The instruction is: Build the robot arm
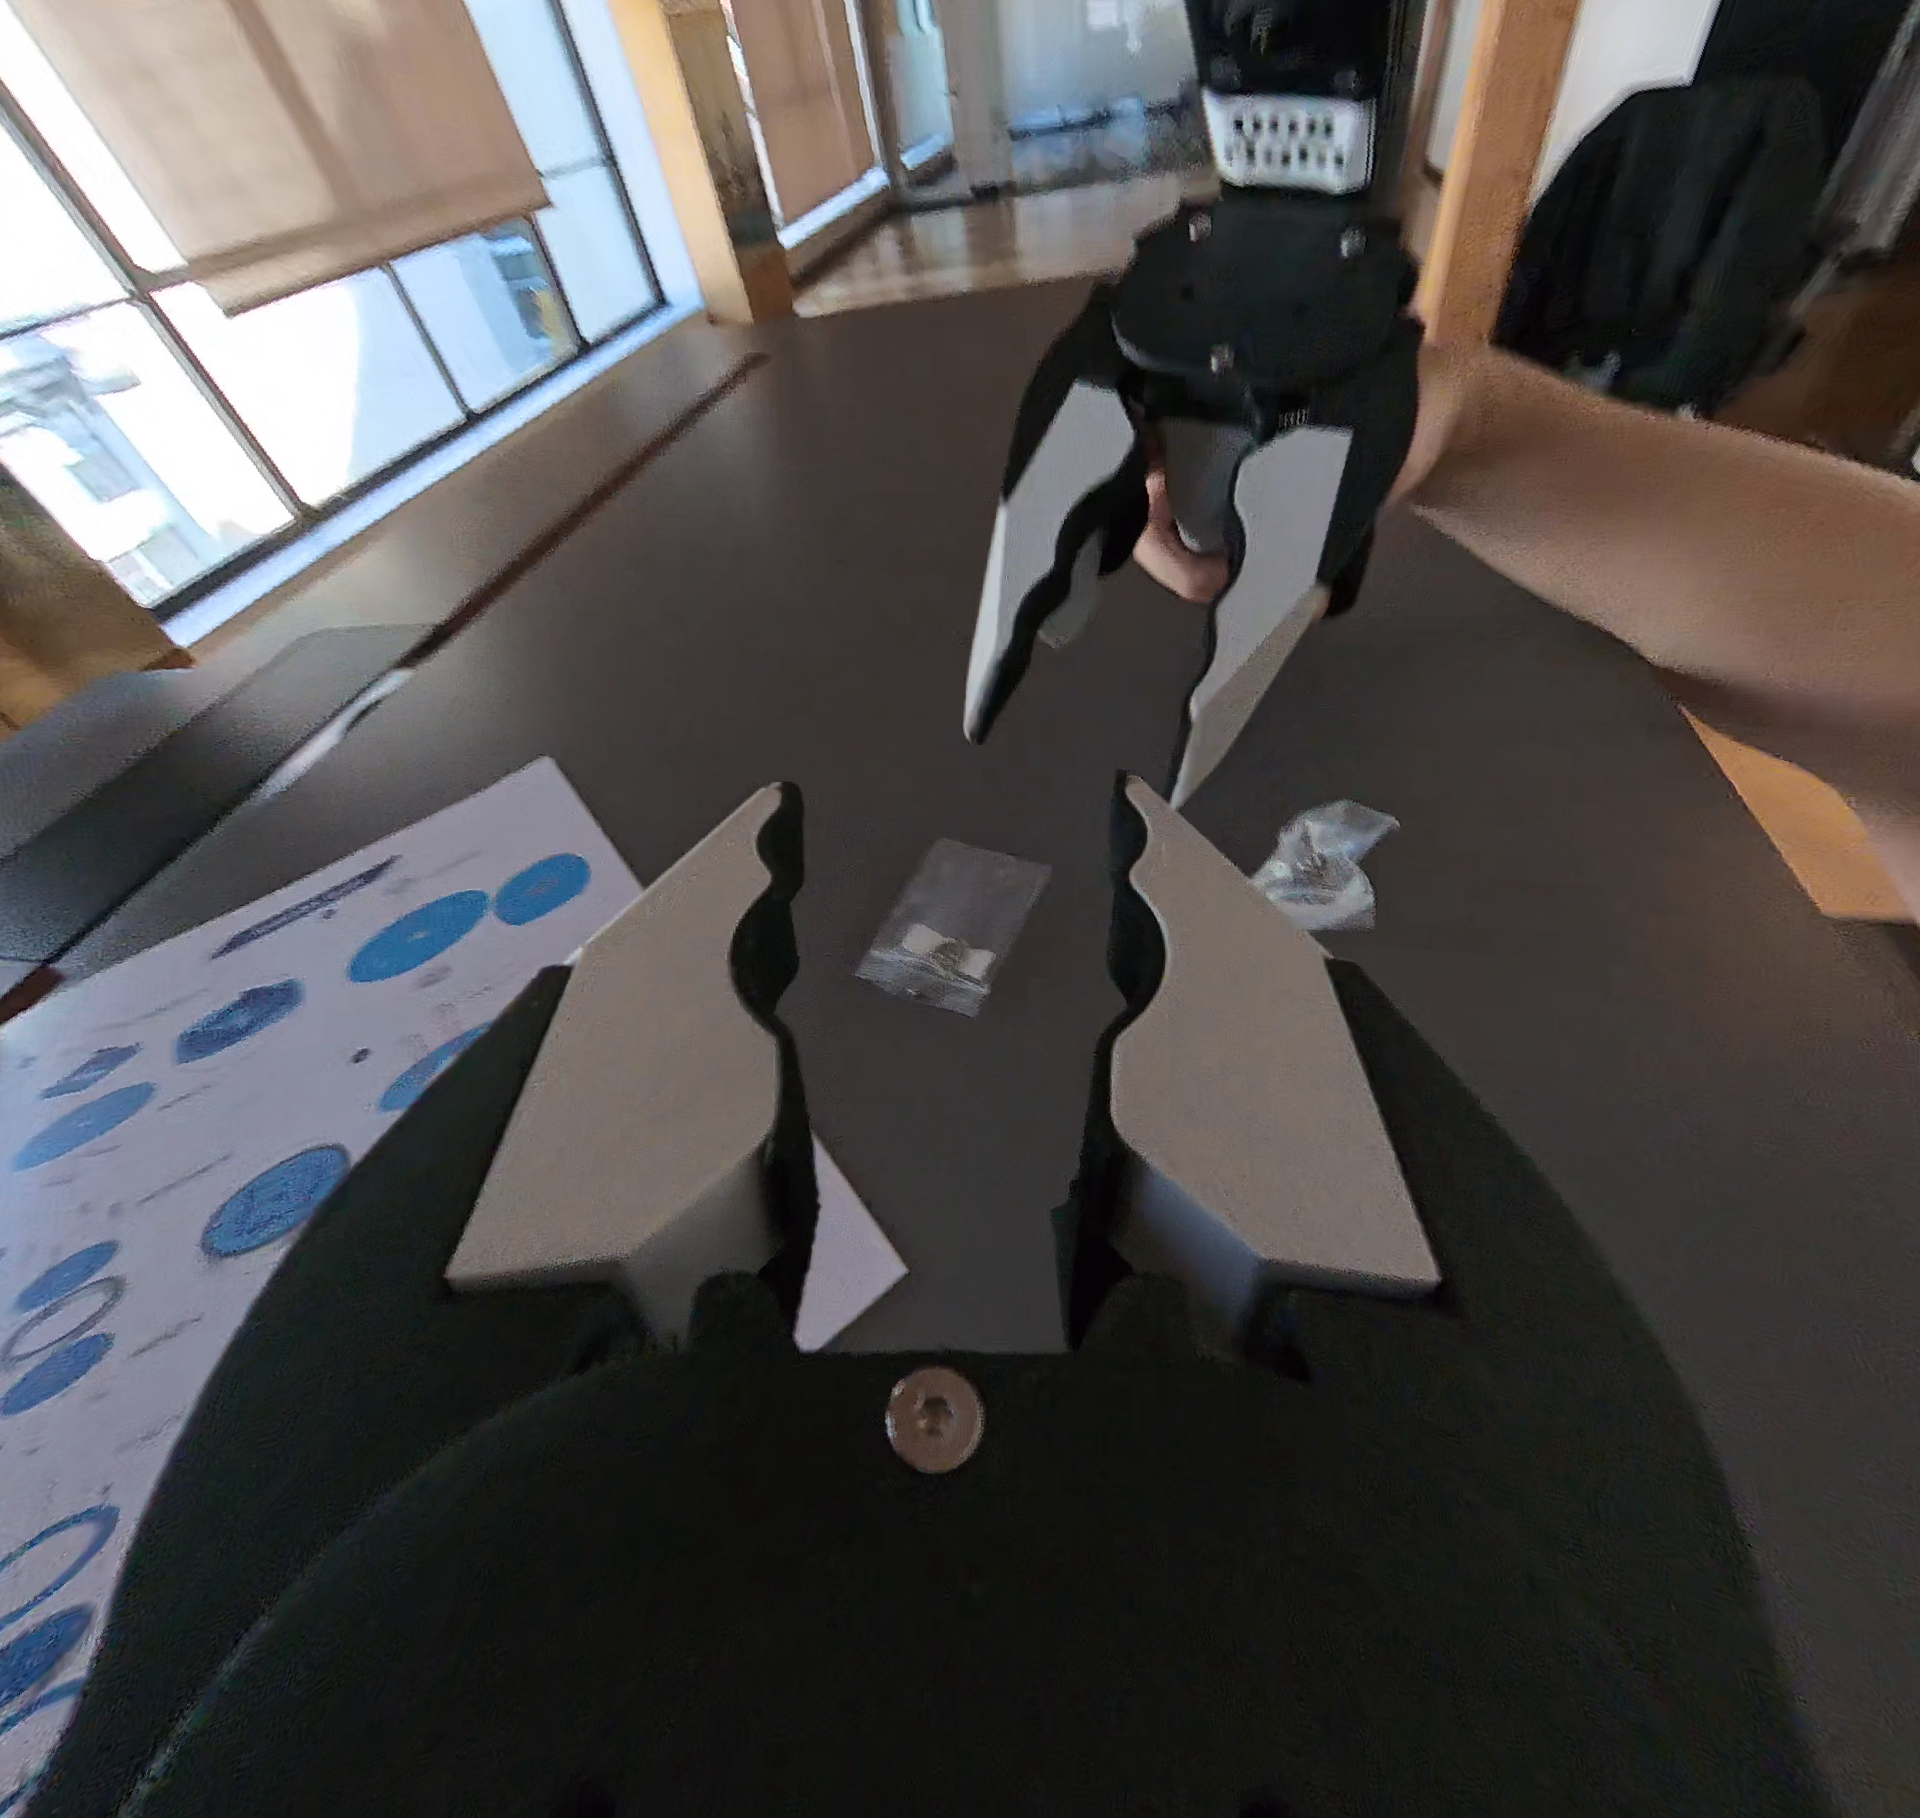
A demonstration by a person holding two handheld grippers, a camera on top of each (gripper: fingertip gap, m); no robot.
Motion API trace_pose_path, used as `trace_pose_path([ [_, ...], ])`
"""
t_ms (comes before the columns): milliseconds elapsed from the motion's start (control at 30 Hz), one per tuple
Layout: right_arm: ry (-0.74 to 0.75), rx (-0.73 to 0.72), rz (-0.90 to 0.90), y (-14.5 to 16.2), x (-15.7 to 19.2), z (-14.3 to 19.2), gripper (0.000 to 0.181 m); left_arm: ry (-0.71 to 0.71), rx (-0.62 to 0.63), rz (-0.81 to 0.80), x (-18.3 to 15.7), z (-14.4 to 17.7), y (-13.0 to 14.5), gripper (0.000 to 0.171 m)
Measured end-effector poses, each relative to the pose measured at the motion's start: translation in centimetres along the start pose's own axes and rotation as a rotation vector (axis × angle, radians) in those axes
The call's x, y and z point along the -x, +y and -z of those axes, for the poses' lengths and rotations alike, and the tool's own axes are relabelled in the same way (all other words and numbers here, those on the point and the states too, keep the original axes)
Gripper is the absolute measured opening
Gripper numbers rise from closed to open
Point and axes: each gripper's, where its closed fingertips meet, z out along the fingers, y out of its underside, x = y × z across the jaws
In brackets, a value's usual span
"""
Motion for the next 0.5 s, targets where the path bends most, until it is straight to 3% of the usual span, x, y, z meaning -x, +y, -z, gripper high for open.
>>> trace_pose_path([
  [100,-0.042,0.06,0.007,0.4,-1.4,-2.0,0.051,-0.115,-0.159,0.018,2.7,1.5,-1.5,0.048],
  [200,-0.158,0.061,-0.001,-0.2,-0.4,-3.4,0.05,-0.163,-0.156,-0.011,4.4,1.5,-0.9,0.048],
  [333,-0.183,0.13,0.055,0.7,-0.5,-5.3,0.053,-0.158,-0.208,-0.042,4.7,1.8,-1.7,0.042],
  [500,-0.197,0.169,0.032,2.0,-0.9,-6.8,0.056,-0.129,-0.087,-0.103,4.2,0.2,0.5,0.048],
])
